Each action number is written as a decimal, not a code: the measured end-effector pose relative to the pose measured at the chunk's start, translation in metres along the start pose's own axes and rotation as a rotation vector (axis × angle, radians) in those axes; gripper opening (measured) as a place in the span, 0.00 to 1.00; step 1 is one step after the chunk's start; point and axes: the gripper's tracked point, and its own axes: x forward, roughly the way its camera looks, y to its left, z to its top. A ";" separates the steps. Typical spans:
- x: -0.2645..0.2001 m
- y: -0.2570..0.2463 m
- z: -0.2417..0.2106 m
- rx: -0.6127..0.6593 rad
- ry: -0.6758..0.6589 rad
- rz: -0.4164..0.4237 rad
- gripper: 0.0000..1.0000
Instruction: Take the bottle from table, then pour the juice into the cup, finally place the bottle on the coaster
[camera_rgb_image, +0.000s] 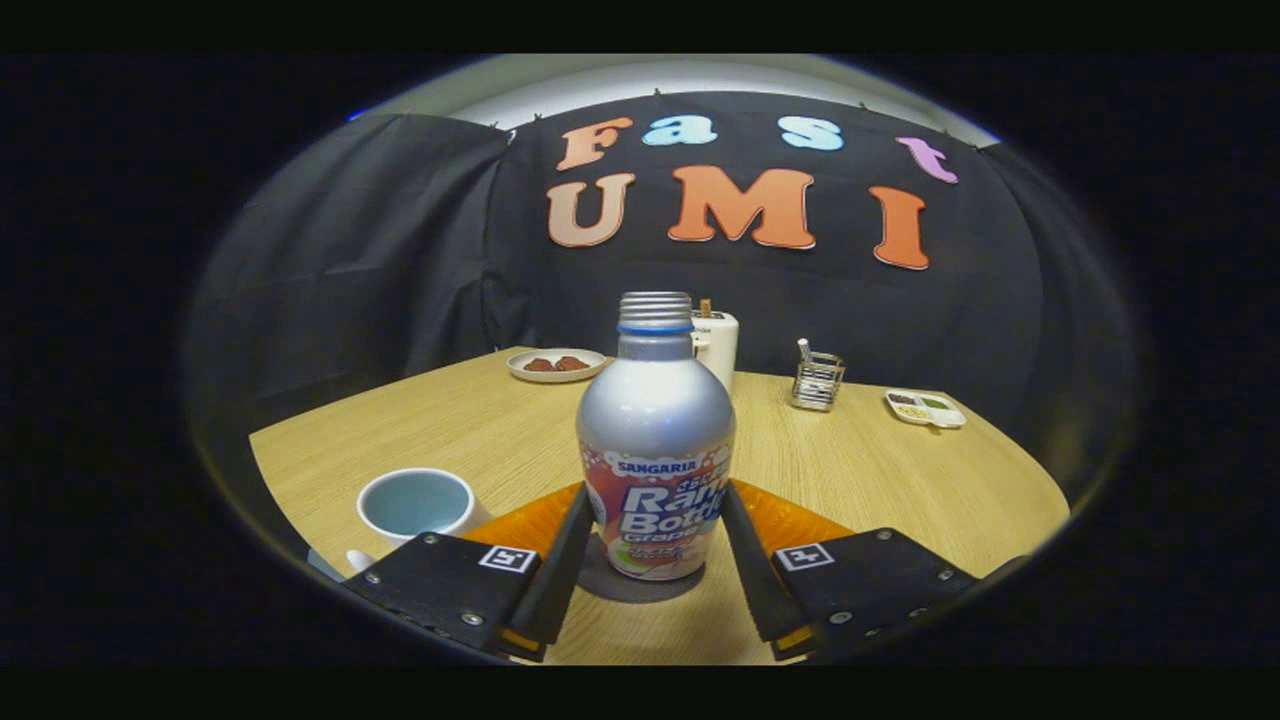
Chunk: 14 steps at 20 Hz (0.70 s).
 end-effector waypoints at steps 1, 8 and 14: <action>0.001 0.002 -0.002 0.007 0.000 0.012 0.72; 0.003 0.006 -0.017 0.007 0.014 0.009 0.72; 0.000 0.005 -0.020 0.017 0.023 0.002 0.78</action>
